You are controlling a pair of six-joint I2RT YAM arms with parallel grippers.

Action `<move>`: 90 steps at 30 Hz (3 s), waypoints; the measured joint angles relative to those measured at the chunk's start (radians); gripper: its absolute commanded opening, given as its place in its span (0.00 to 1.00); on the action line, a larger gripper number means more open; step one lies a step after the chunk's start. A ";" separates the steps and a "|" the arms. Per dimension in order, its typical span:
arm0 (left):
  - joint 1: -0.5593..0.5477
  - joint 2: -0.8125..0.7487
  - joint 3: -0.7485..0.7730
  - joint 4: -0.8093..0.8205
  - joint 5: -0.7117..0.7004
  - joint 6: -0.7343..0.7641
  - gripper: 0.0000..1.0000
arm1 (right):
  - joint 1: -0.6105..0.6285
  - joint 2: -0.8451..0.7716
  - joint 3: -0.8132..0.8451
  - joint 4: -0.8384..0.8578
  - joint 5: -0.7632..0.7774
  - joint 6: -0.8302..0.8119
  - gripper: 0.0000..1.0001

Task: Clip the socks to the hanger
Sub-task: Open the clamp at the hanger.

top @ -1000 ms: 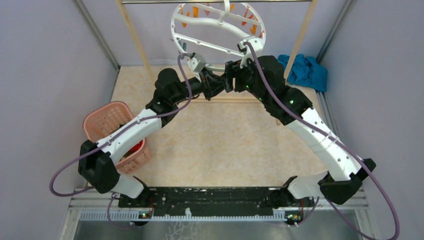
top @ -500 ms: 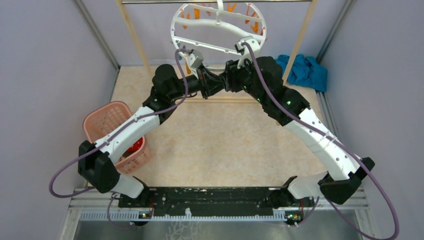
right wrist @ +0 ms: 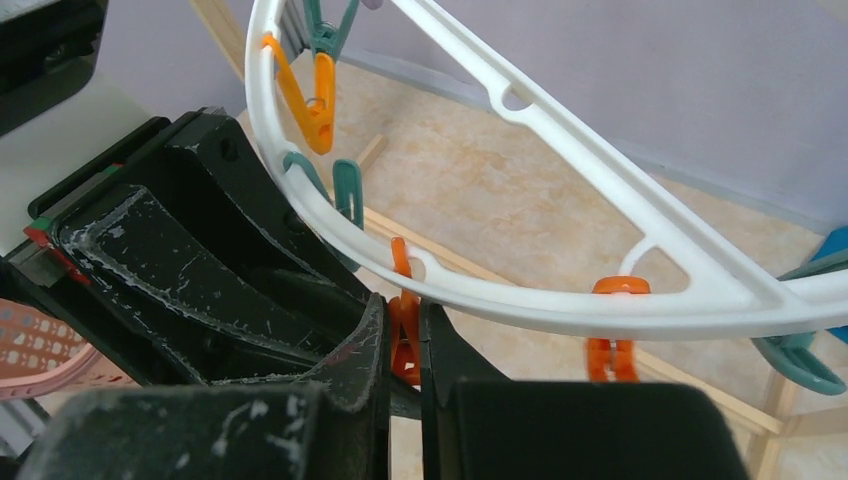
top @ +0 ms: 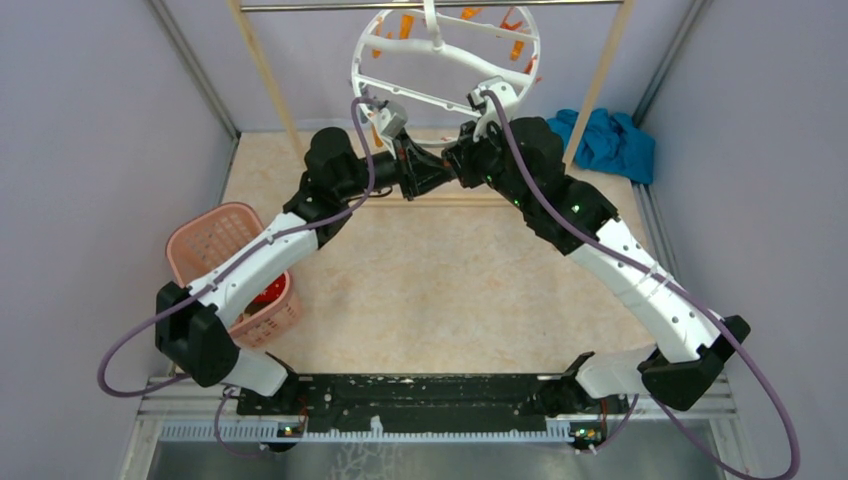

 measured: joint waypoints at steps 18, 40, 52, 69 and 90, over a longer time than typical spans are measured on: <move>-0.039 -0.057 -0.001 -0.064 0.027 0.075 0.54 | -0.014 -0.007 -0.008 0.083 -0.008 0.019 0.00; -0.056 -0.070 -0.063 -0.018 -0.281 0.018 0.60 | -0.024 -0.022 -0.079 0.139 0.012 0.018 0.00; -0.054 -0.057 -0.109 0.124 -0.307 -0.113 0.57 | -0.024 -0.042 -0.116 0.170 0.008 0.024 0.00; -0.054 -0.039 -0.199 0.264 -0.333 -0.255 0.46 | -0.025 -0.063 -0.144 0.178 -0.020 0.025 0.00; -0.047 -0.028 -0.195 0.288 -0.341 -0.258 0.00 | -0.024 -0.076 -0.162 0.142 -0.062 0.027 0.00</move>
